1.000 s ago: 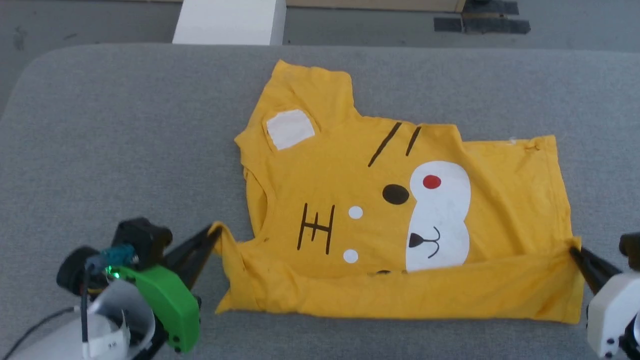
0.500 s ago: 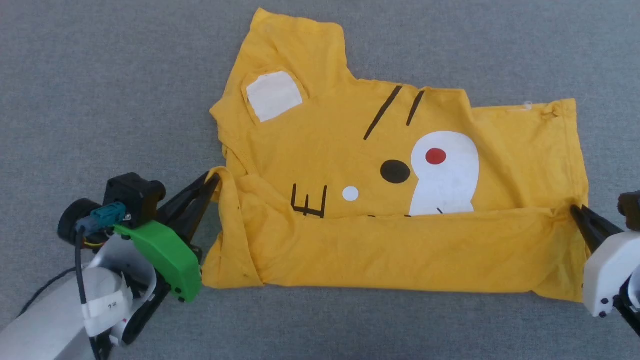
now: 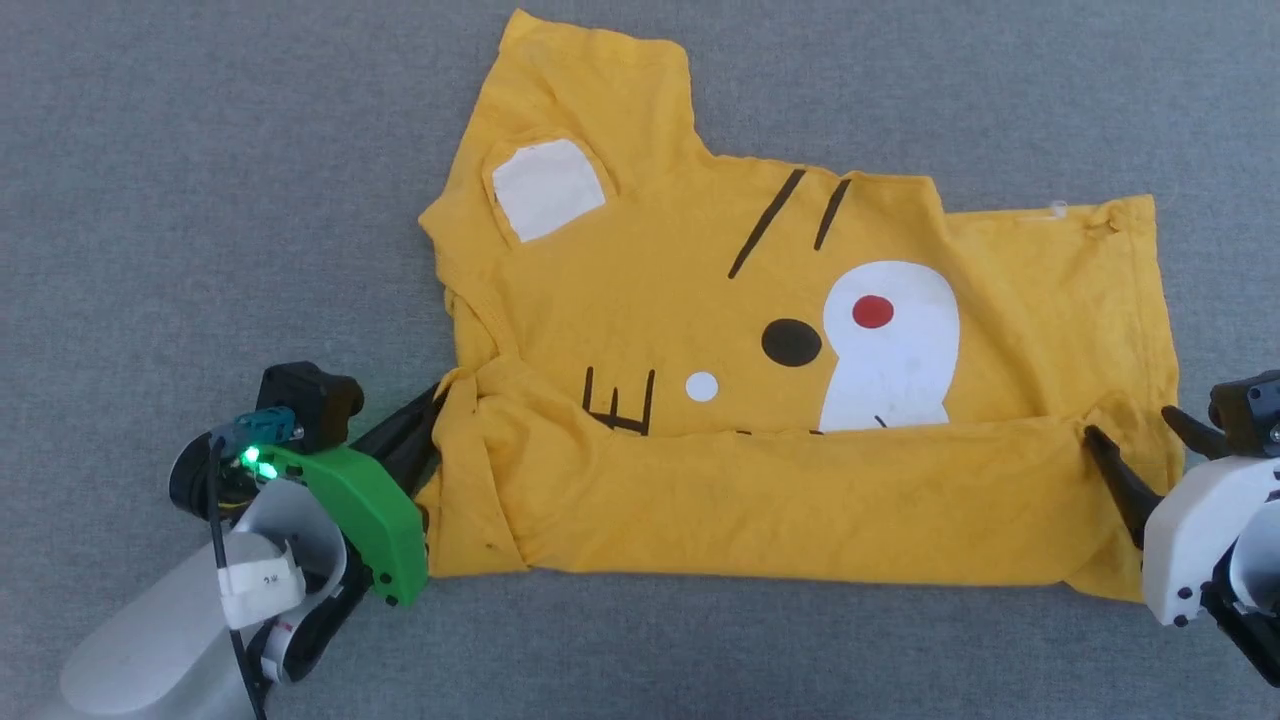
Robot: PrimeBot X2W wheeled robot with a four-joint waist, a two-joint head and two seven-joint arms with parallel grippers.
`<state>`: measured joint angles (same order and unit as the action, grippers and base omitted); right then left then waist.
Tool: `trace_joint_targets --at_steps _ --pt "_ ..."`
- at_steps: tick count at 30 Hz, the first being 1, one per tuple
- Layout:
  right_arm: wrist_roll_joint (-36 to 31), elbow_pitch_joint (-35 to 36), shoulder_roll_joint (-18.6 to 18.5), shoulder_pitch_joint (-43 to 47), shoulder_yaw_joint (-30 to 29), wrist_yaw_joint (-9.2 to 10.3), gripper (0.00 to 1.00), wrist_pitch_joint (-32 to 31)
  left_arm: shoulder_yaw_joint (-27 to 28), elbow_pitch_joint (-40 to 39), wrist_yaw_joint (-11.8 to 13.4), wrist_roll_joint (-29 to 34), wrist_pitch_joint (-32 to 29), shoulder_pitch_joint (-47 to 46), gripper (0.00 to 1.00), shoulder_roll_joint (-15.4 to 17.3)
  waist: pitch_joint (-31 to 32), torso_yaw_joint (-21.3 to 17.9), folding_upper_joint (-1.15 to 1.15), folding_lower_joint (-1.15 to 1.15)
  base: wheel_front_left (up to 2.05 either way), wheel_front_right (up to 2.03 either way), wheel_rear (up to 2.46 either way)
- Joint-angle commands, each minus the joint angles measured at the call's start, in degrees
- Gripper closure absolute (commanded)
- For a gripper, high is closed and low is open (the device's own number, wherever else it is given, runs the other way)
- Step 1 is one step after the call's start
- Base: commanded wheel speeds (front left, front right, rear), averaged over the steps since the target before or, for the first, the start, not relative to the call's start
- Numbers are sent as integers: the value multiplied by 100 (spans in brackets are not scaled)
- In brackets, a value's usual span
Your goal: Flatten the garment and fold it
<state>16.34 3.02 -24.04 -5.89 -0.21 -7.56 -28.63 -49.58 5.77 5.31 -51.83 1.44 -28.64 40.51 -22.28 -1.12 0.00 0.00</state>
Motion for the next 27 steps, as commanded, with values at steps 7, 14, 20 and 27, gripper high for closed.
trace_joint_targets --at_steps 7,14,20,27 --pt "54 186 260 254 -272 8 0 250 253 0 81 -255 526 224 0 -132 568 88 0 0 0 0 0" --pt "-425 574 862 850 -897 8 0 889 655 -615 841 -175 1220 1096 0 4 1072 111 0 0 0 0 0" --pt "-968 808 1667 1431 -1312 8 0 1601 959 -1212 1455 250 1348 2080 0 -185 1390 134 0 0 0 0 0" --pt "-1255 755 2086 1855 -1509 8 0 2183 1707 -1329 1610 780 1354 3103 0 -917 1587 99 0 0 0 0 0"
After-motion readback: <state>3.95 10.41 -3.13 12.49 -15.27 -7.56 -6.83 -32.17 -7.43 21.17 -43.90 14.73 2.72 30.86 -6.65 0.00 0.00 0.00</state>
